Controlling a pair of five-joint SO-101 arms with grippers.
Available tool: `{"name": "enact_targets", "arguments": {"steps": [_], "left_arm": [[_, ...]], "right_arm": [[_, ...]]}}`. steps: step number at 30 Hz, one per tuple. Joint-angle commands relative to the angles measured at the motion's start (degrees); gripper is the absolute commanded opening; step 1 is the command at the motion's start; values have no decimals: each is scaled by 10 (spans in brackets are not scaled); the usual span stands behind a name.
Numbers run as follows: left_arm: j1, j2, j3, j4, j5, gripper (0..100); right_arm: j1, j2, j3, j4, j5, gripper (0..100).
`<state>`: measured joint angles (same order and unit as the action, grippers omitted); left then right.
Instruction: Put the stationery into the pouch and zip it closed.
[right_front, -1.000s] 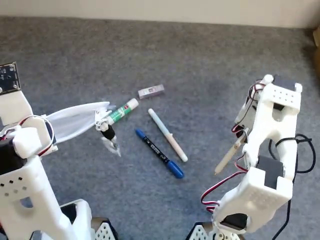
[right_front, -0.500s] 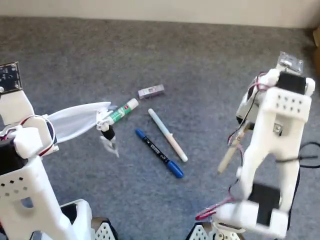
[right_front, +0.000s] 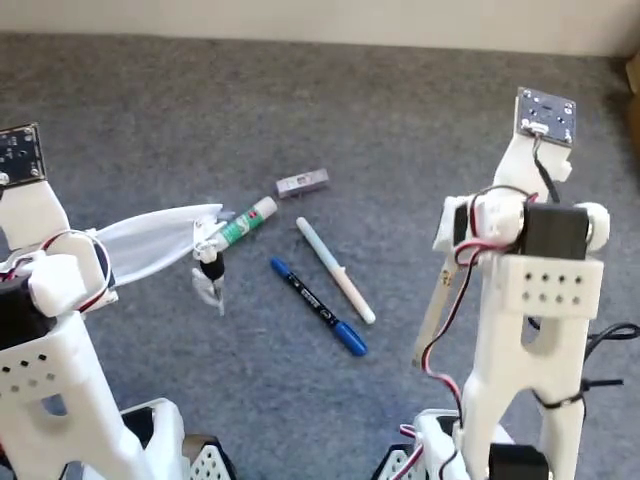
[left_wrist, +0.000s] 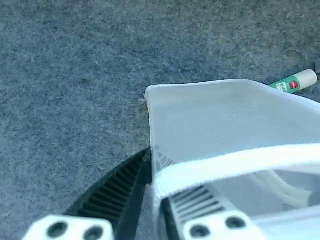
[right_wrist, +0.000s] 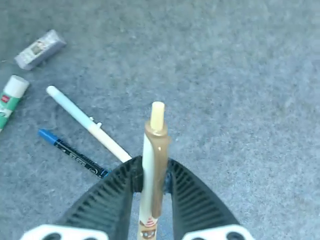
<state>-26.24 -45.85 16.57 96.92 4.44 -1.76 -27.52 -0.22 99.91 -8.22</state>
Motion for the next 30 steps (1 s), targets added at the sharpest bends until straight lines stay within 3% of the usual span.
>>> {"name": "enact_targets", "arguments": {"steps": [1, 19, 30], "left_arm": [[14, 3, -2, -5, 5, 6], [14, 3, -2, -5, 5, 6], [14, 3, -2, -5, 5, 6]], "right_arm": [[-44, -60, -9, 9, 6, 5], [-216, -225, -5, -73, 6, 5], [-358, -261, -5, -146, 8, 5]]}}
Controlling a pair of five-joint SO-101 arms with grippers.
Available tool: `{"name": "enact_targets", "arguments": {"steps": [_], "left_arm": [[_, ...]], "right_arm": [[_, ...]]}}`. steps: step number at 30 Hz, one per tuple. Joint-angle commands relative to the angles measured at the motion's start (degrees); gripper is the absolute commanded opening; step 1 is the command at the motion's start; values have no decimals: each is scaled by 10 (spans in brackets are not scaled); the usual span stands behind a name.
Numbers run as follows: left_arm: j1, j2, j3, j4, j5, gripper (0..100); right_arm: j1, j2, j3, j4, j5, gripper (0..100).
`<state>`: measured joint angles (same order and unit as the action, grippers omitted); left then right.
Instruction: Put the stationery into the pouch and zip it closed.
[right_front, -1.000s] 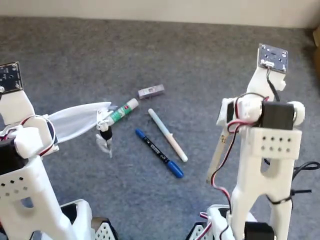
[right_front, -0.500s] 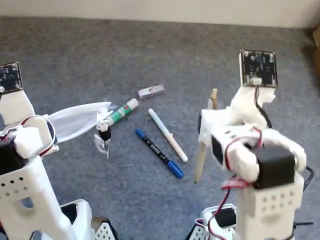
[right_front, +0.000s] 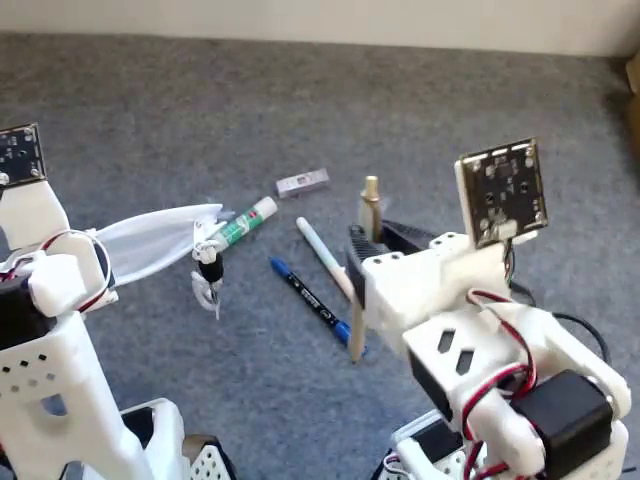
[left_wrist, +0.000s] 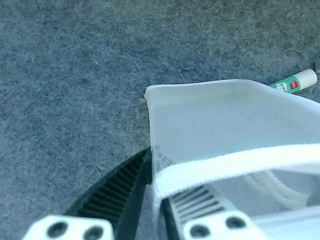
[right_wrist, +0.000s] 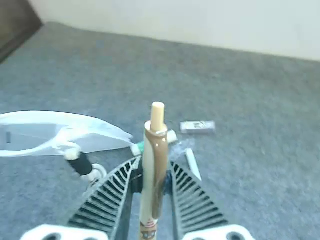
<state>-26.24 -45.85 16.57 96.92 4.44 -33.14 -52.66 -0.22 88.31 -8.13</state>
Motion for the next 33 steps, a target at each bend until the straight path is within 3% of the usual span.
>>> {"name": "enact_targets", "arguments": {"steps": [1, 9, 23, 27, 33], "left_arm": [[14, 3, -2, -5, 5, 6], [14, 3, -2, -5, 5, 6], [14, 3, -2, -5, 5, 6], [15, 3, -2, -5, 5, 6], [15, 3, -2, -6, 5, 6]], "right_arm": [[-51, -9, -5, -34, 7, 5], [-106, -9, -5, -62, 9, 5], [-109, -21, -5, -178, 9, 5], [-151, -65, -4, -180, 9, 5], [-156, -78, -4, -225, 5, 5]]}}
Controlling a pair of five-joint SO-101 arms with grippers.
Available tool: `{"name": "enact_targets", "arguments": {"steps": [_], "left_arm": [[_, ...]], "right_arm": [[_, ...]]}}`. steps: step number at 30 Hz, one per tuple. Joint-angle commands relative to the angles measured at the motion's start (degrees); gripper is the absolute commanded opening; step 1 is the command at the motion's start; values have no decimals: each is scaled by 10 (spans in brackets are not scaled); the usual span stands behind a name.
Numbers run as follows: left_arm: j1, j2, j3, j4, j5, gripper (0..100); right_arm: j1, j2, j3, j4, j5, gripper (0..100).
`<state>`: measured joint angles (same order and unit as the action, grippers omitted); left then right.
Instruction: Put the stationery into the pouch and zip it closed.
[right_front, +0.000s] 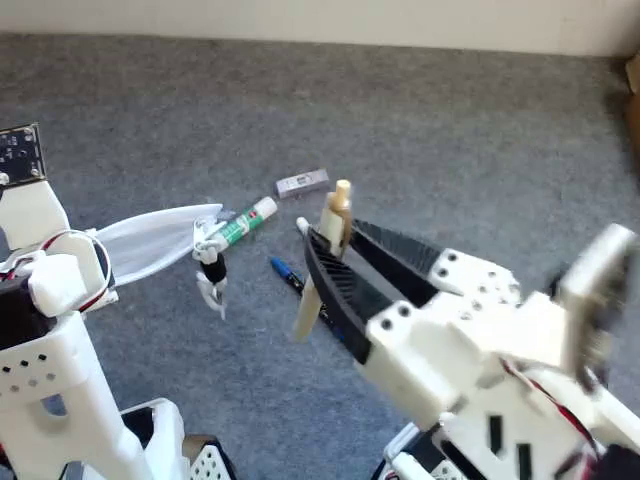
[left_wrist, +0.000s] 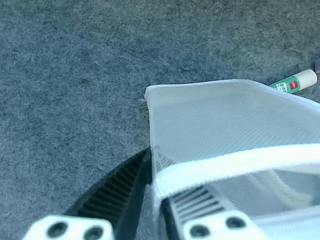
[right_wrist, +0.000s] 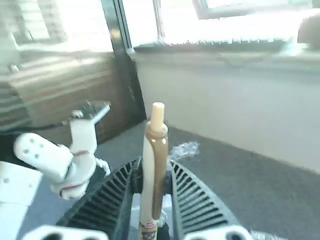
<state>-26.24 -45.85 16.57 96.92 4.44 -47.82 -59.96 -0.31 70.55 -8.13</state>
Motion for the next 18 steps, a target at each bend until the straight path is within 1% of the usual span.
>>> {"name": "enact_targets", "arguments": {"steps": [1, 7, 10, 13, 16, 18], "left_arm": [[15, 3, -2, -6, 5, 6], [14, 3, -2, -6, 5, 6], [14, 3, -2, -6, 5, 6], [14, 2, -2, -6, 5, 6], [14, 2, -2, -6, 5, 6], [14, 2, -2, -6, 5, 6]], "right_arm": [[-9, -5, -3, -58, 5, 5], [-10, -7, -3, -65, 6, 5], [-10, -40, 2, -41, 5, 5], [-10, -89, 44, -40, 9, 5], [-10, -138, 109, -73, 9, 5], [-10, -161, 158, -119, 9, 5]]}}
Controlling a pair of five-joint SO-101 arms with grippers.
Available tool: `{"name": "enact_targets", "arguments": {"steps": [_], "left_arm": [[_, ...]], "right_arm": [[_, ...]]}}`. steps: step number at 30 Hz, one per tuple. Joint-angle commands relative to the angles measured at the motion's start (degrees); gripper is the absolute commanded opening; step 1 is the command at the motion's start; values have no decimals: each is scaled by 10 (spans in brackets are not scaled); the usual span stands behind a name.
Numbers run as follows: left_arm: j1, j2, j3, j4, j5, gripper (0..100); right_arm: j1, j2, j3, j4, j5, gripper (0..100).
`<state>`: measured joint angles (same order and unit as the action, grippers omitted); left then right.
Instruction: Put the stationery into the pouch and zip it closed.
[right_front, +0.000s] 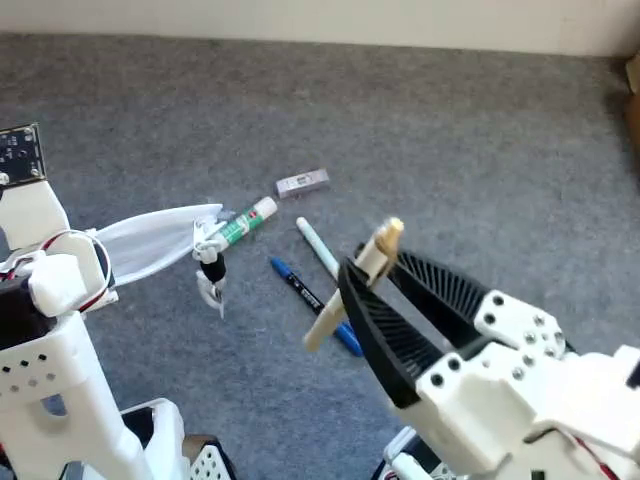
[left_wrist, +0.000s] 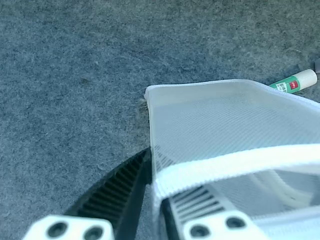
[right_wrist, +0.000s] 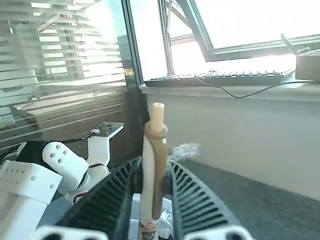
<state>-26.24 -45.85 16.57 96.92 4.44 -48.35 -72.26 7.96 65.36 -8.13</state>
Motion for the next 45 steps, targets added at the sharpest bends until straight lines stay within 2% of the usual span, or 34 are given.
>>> {"name": "enact_targets", "arguments": {"steps": [1, 10, 19, 24, 34, 45], "left_arm": [[14, 2, -2, -6, 5, 6], [14, 3, -2, -6, 5, 6], [15, 5, -2, -6, 5, 6], [16, 6, -2, -6, 5, 6], [16, 6, -2, -6, 6, 6], [17, 6, -2, -9, 6, 6]], "right_arm": [[-5, -48, 99, -93, 9, 5], [-5, -88, 269, -276, 9, 5], [-5, -86, 437, -570, 9, 5], [-5, -85, 496, -673, 9, 5], [-5, 41, 518, -819, 6, 5], [-30, 120, 517, -848, 8, 5]]}}
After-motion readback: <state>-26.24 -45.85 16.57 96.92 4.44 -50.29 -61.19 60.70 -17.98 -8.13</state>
